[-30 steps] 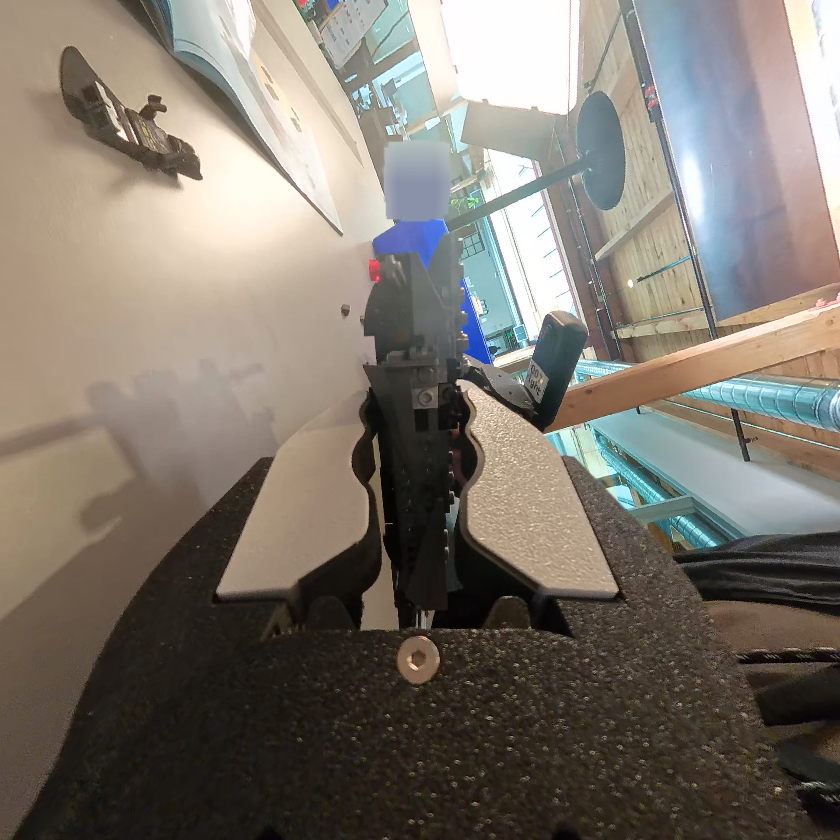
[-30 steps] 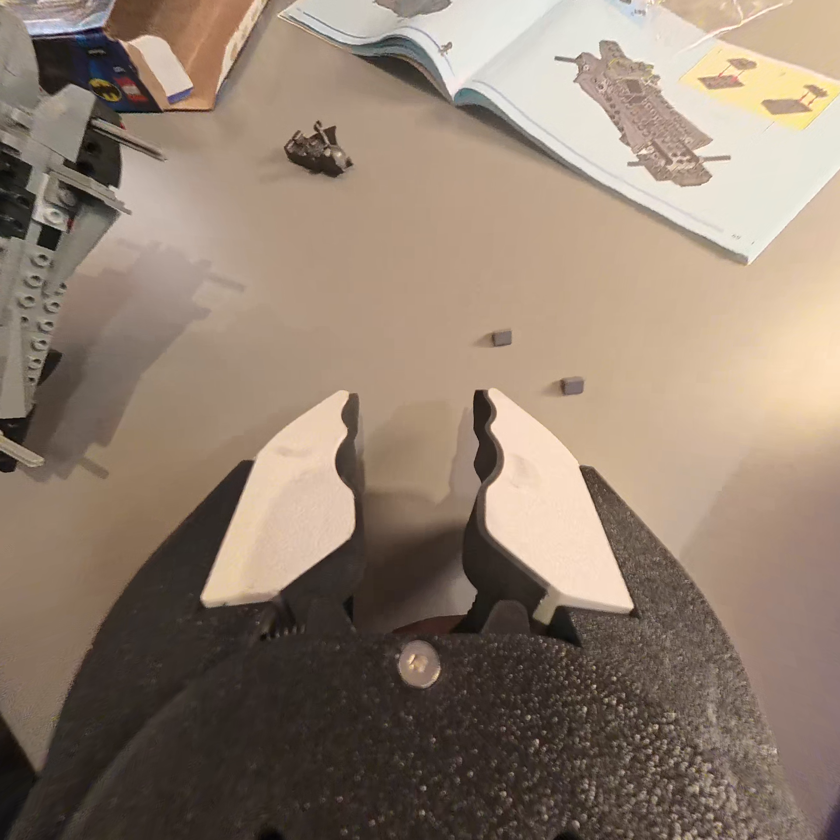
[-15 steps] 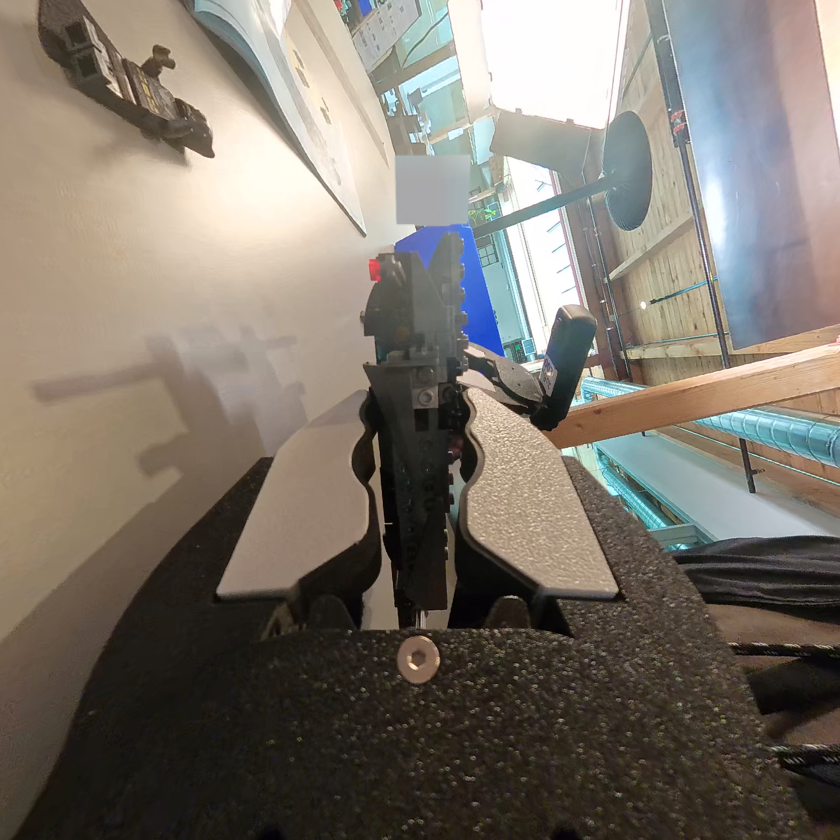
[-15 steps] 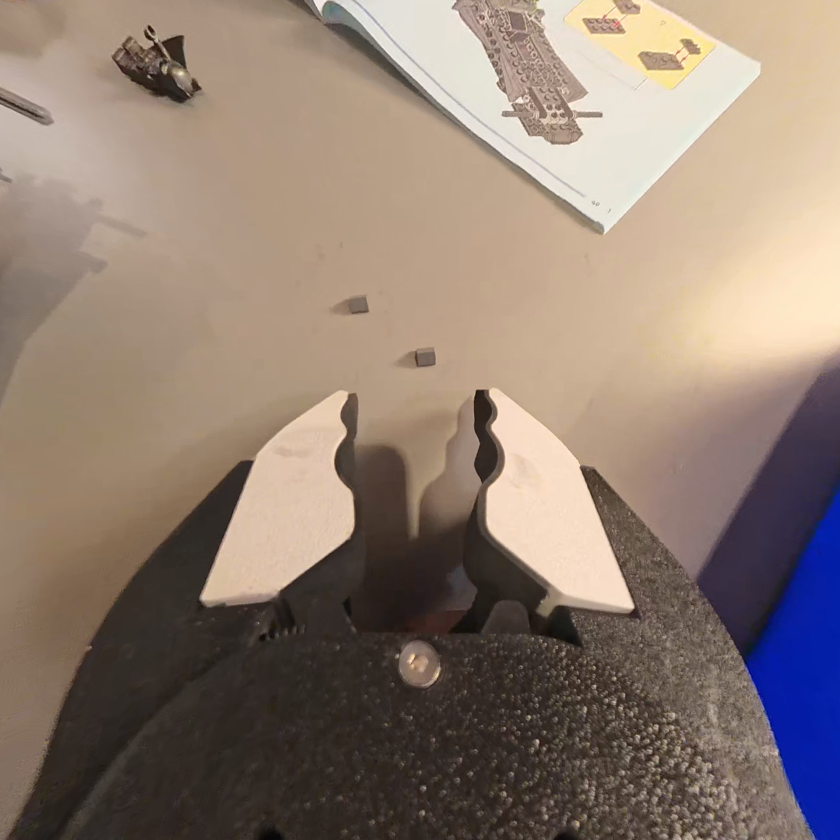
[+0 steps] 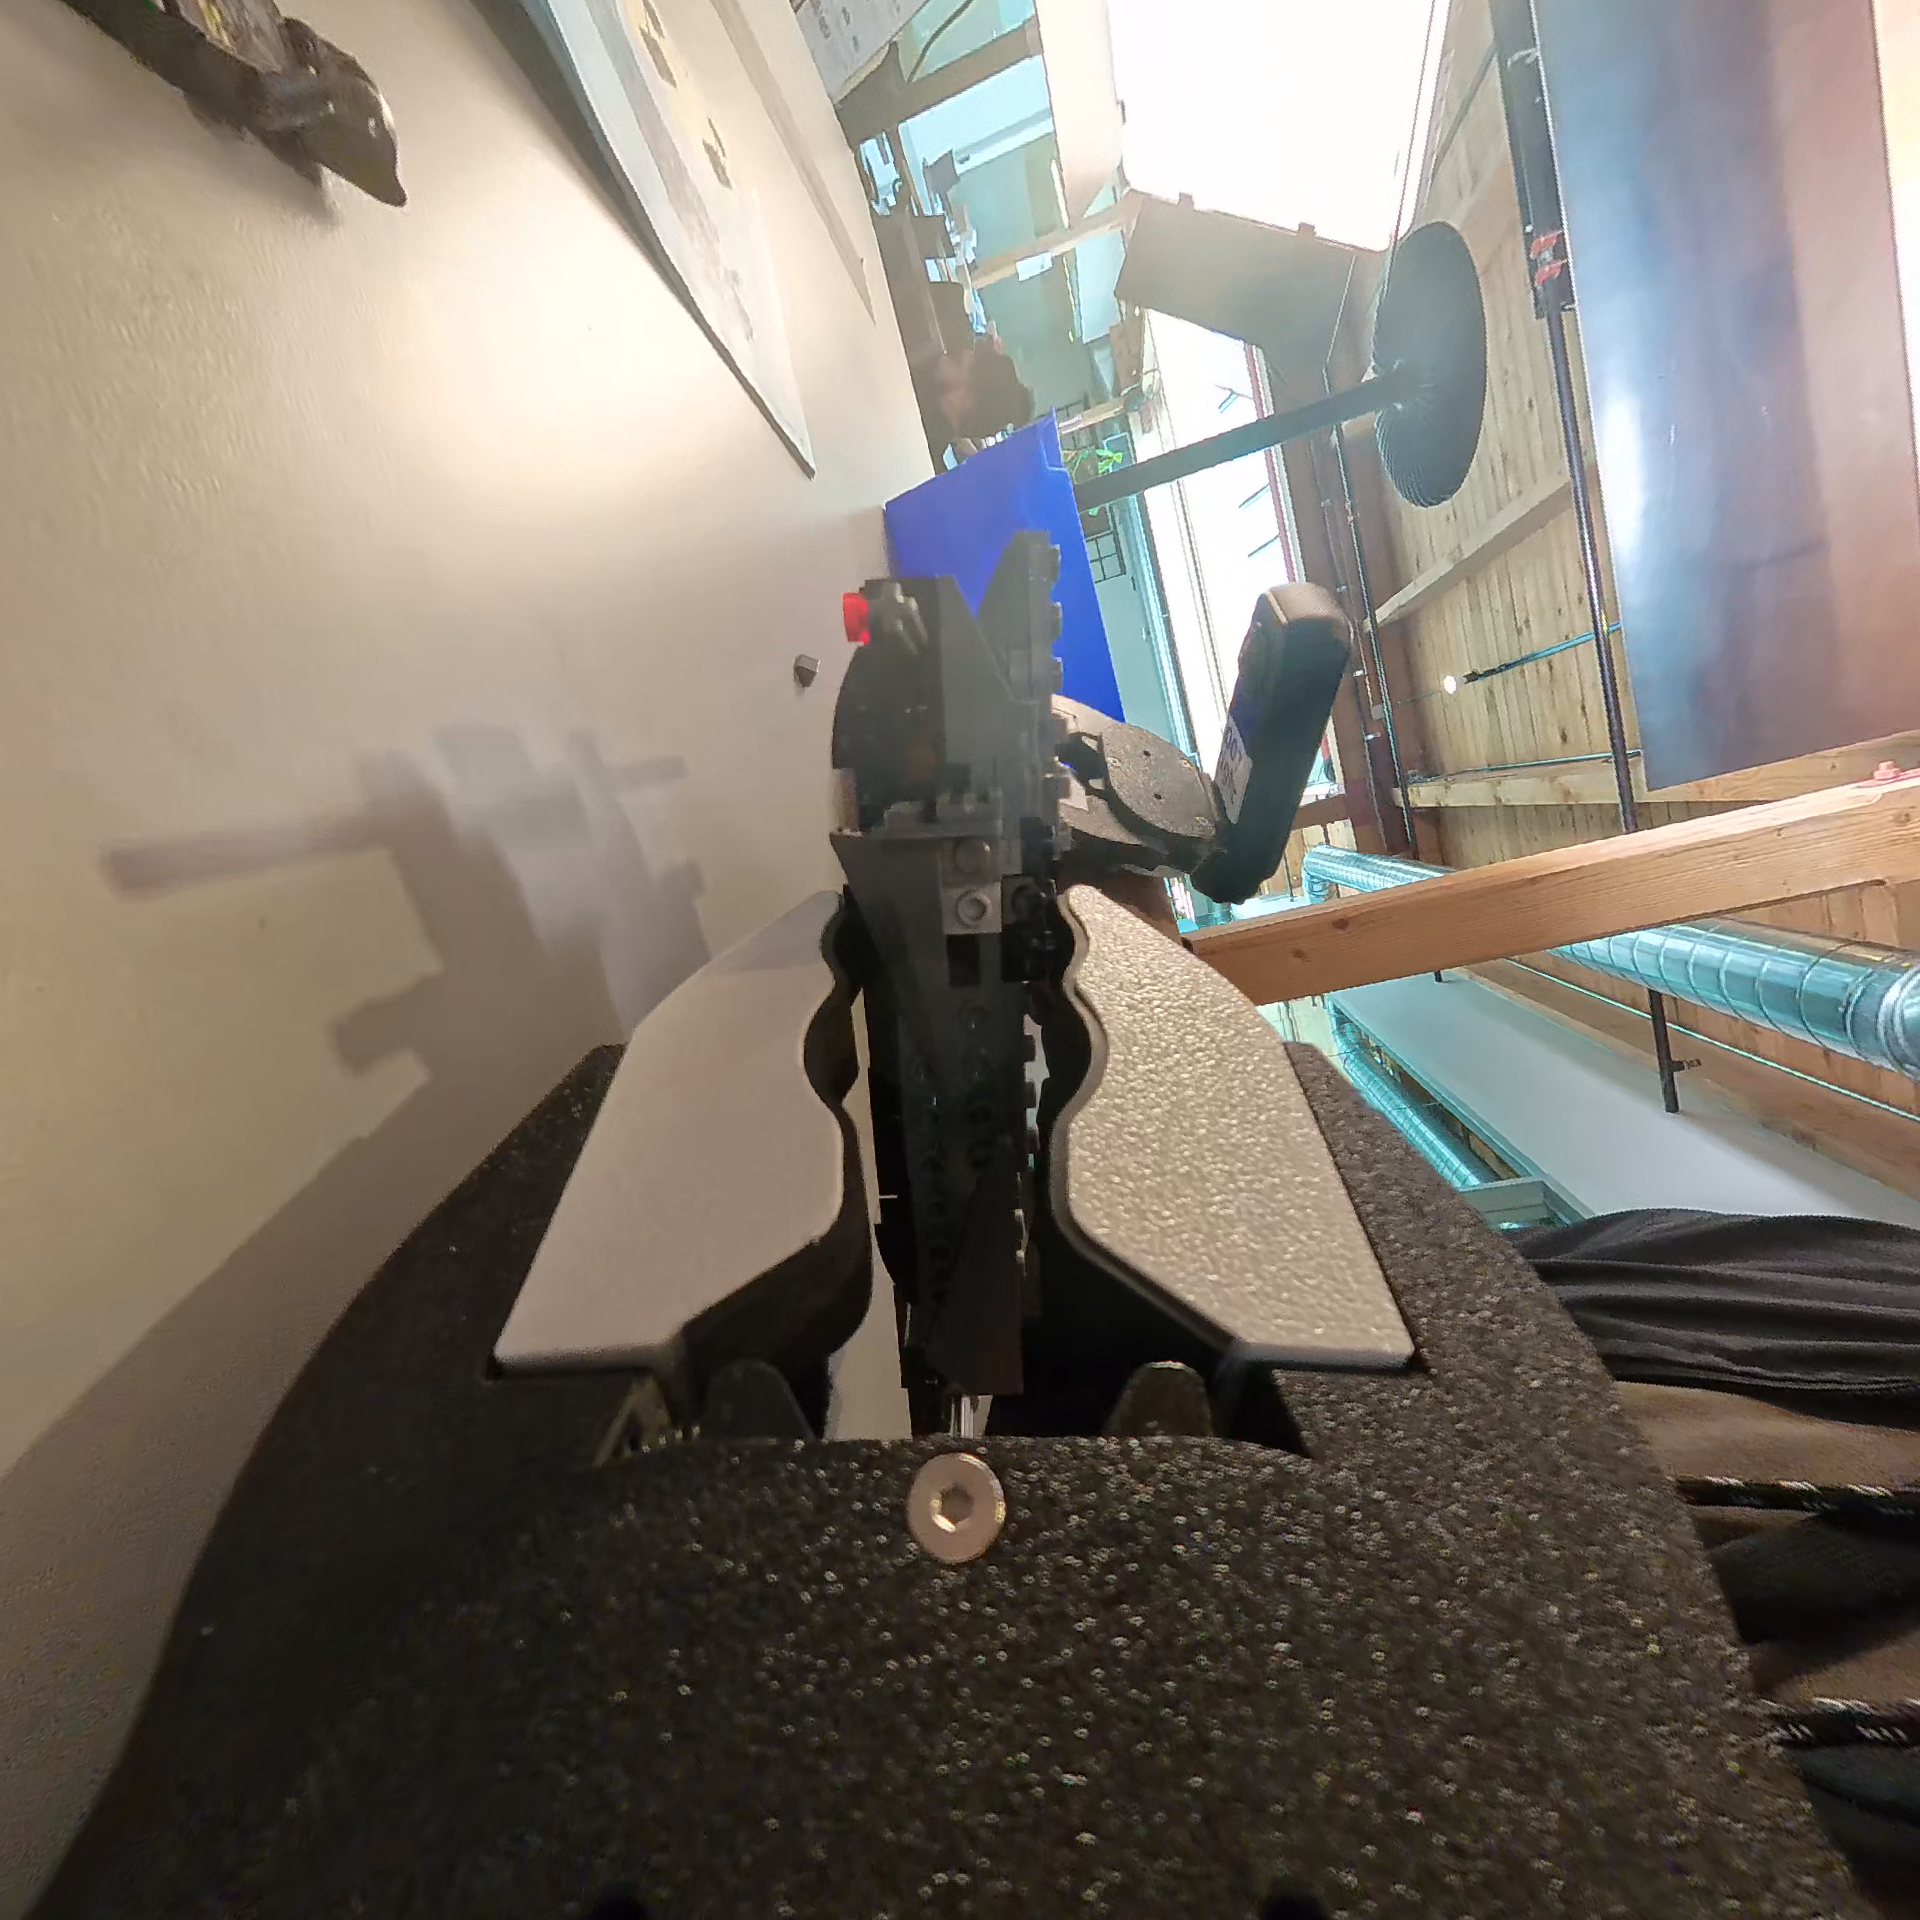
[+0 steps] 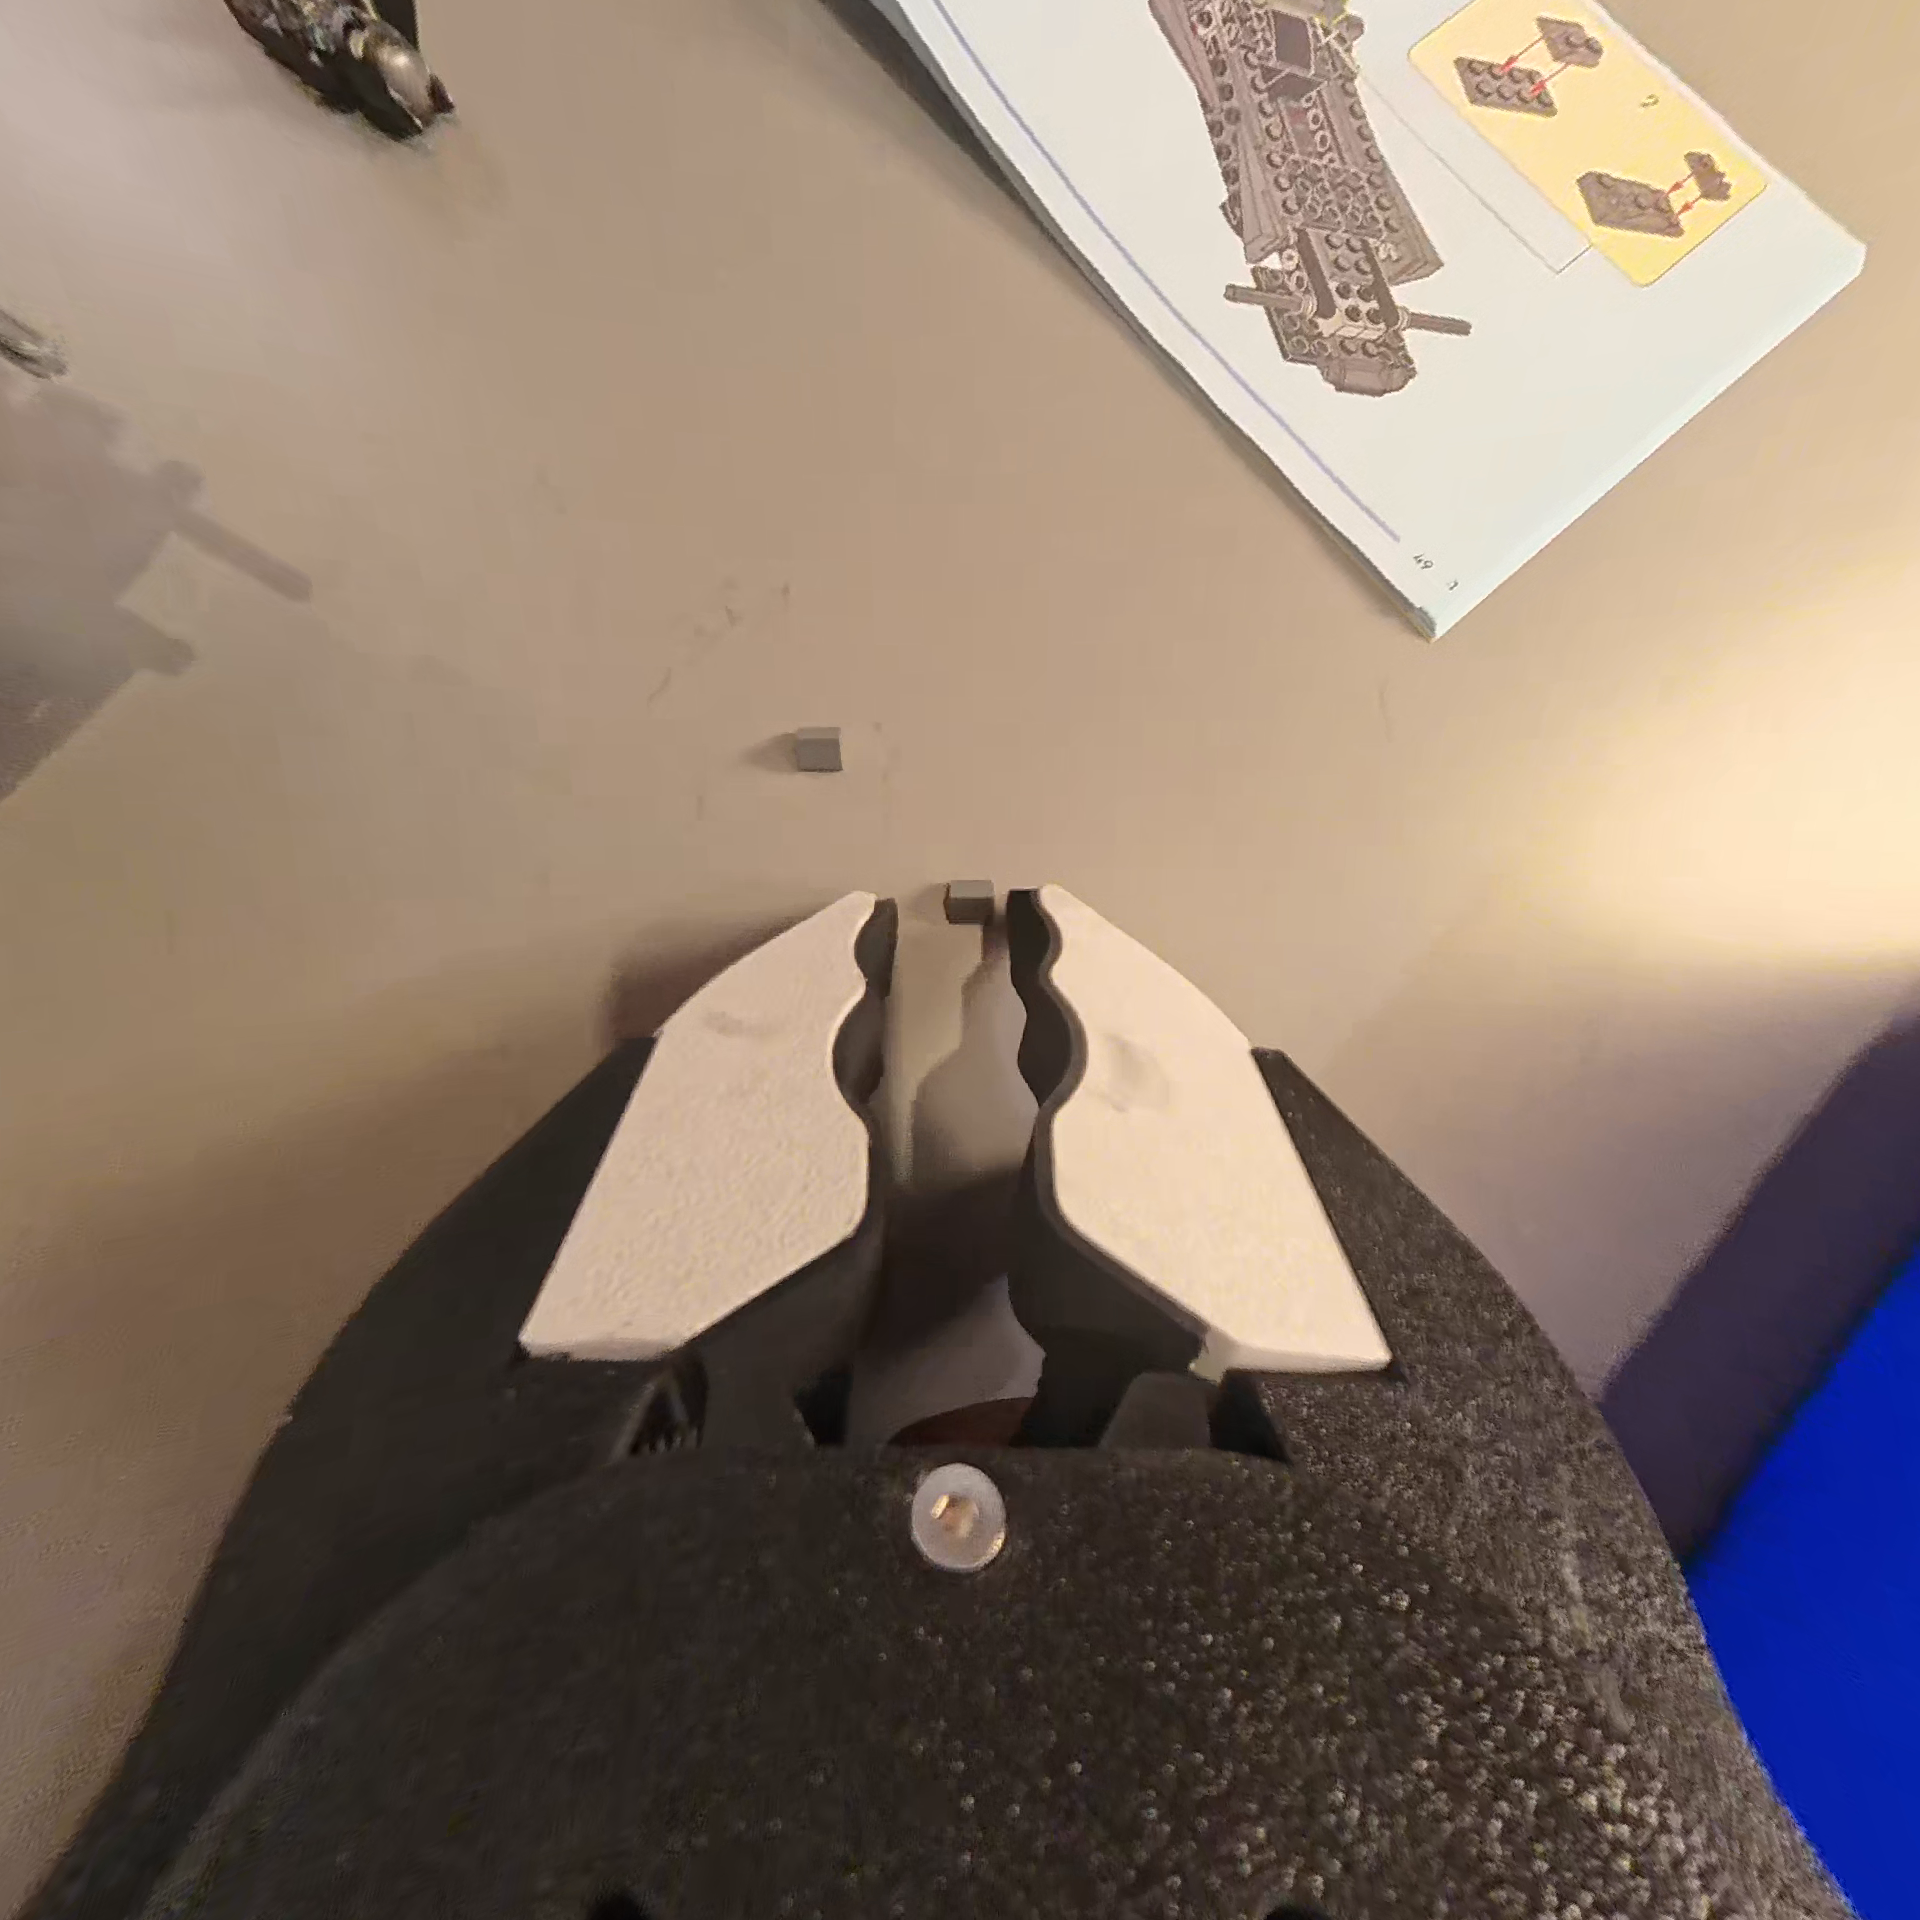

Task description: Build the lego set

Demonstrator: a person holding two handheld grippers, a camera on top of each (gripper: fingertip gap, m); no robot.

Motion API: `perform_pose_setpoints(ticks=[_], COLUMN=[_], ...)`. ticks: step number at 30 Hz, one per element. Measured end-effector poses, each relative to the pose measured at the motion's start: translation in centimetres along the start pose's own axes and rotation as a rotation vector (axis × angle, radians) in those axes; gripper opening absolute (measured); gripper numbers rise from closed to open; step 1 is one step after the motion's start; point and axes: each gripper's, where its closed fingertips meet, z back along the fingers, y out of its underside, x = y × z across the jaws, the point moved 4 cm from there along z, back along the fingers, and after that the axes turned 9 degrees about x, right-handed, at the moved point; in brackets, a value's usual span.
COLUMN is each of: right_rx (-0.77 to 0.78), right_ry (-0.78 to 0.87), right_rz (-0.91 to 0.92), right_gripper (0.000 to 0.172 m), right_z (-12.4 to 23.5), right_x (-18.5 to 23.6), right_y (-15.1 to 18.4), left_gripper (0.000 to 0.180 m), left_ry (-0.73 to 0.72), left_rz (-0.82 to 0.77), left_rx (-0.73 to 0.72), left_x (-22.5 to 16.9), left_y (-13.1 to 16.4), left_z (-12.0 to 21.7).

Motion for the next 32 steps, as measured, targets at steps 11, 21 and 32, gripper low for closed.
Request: perform_pose_setpoints(ticks=[11,21,32], right_rx=[0.001,-0.302,-0.373], right_ry=[-0.014,-0.240,-0.371], right_rz=[0.012,0.183,0.517], right_gripper=[0.008,0.008,0.008], right_z=[-0.2,4.4,6.5], right_x=[-0.1,5.2,13.6], right_y=[-0.3,-4.4,-7.4], left_gripper=[0.035,0.035,0.035], left_ry=[0.093,0.139,0.145], left_rz=[0.087,0.137,0.154], left_rx=[-0.010,0.011,0.044], left_x=[-0.4,-0.6,-0.6], left_y=[0.0,0.1,0.7], left_z=[0.5,0.5,0.1])
